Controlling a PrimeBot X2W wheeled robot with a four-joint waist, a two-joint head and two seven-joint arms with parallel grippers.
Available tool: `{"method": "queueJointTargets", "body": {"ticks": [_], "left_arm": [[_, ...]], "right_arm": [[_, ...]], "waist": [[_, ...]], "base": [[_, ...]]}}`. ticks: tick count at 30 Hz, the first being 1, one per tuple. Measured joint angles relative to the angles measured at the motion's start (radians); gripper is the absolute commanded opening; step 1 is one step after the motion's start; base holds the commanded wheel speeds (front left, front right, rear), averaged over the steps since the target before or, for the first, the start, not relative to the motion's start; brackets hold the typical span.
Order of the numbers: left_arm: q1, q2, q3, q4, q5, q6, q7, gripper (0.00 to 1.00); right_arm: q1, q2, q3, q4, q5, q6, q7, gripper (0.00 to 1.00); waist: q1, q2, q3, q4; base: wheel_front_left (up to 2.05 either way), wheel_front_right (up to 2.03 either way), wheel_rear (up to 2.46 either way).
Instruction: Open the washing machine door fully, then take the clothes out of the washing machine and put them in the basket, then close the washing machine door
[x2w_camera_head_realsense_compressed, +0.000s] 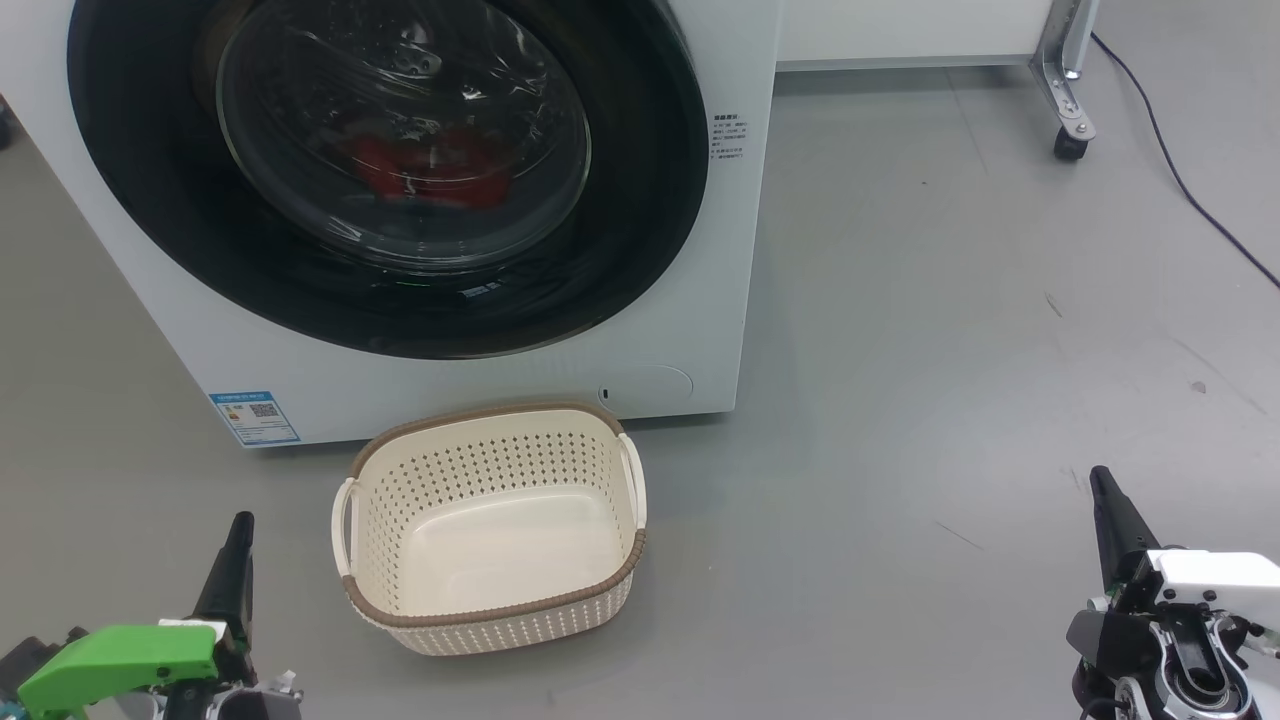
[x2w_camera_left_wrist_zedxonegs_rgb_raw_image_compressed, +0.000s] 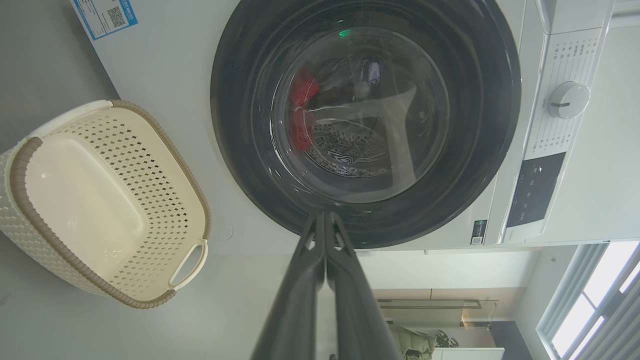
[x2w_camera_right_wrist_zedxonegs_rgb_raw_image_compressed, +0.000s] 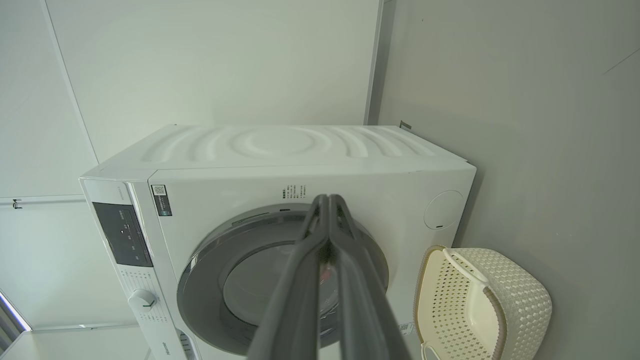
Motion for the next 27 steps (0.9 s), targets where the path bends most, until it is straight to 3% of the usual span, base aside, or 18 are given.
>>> {"method": "queueJointTargets", "body": {"ticks": [27], "left_arm": [[0.0, 0.0, 0.0, 0.0, 0.0, 0.0, 0.0, 0.0]], "right_arm": [[0.0, 0.0, 0.0, 0.0, 0.0, 0.0, 0.0, 0.0]], "waist": [[0.0, 0.0, 0.0, 0.0]], "base": [[0.0, 0.0, 0.0]]}}
